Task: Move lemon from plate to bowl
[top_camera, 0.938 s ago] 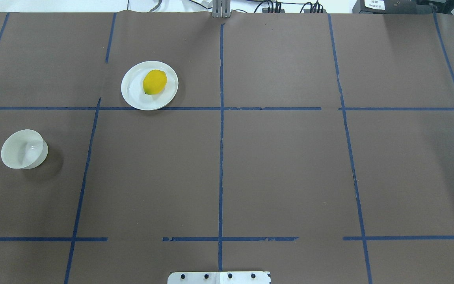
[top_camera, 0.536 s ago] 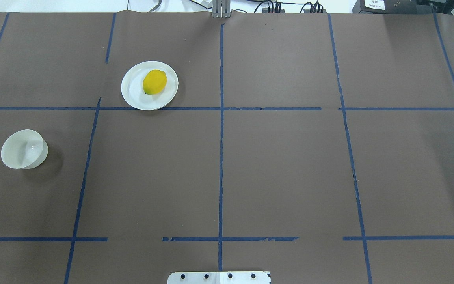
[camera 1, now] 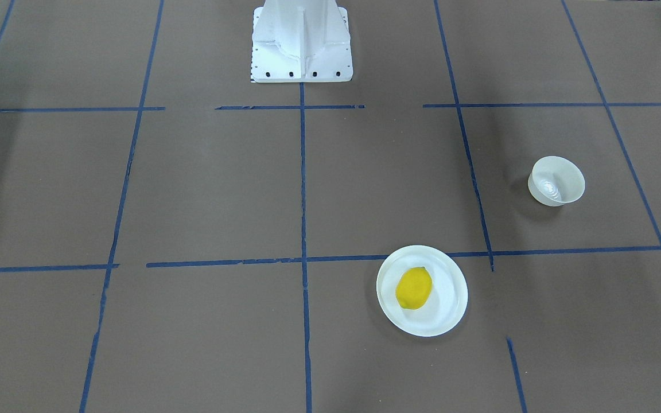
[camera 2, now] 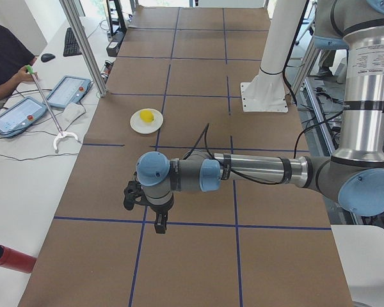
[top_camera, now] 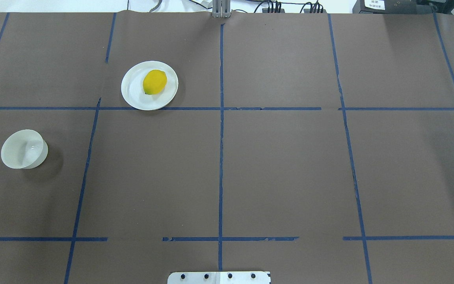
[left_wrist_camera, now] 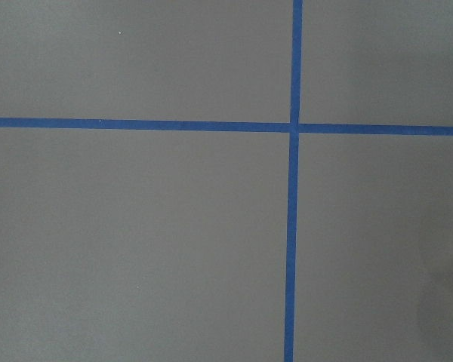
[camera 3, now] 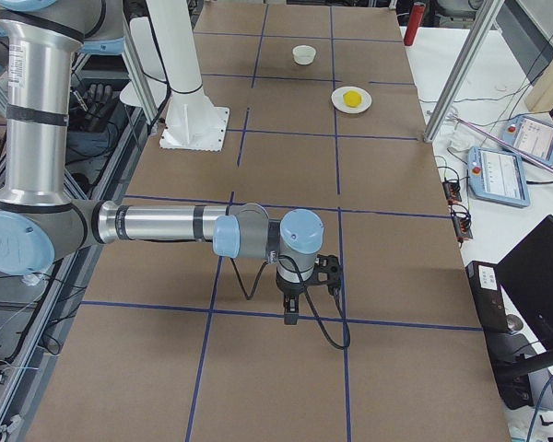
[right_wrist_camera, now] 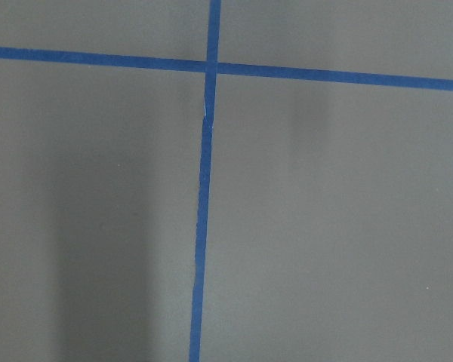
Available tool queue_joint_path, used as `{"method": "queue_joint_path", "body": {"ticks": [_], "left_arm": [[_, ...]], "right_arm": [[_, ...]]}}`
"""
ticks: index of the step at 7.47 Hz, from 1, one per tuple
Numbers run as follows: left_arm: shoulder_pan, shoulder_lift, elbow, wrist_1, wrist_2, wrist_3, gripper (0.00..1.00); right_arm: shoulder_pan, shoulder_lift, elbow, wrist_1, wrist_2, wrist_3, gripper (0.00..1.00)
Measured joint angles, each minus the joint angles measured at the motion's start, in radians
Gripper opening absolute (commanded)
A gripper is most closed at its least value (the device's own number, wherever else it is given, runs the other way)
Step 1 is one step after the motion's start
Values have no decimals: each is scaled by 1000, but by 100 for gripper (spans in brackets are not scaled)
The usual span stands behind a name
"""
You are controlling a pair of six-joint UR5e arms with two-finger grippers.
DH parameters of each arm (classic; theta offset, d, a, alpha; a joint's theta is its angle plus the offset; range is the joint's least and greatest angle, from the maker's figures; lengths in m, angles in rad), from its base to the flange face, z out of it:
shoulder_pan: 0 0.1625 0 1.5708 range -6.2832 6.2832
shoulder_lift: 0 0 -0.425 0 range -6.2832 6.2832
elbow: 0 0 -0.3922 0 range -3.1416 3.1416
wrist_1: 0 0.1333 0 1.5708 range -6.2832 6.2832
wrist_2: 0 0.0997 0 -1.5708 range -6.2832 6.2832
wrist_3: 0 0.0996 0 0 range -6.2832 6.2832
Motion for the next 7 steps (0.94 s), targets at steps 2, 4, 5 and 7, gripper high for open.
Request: {"method": "queue_joint_path", "body": {"ticks": [2, 4, 5, 7], "left_arm": [[126, -22, -60, -124, -42, -136, 100], [304, -153, -68, -214, -47, -283, 100], [384, -246, -40, -223, -40, -323, 100], [512, -409, 36, -236, 84, -381, 100]], "right_arm": [[0, 0, 0, 0, 0, 0, 100], [0, 0, 0, 0, 0, 0, 100], [0, 0, 0, 0, 0, 0, 100], [0, 0, 0, 0, 0, 0, 100]]}}
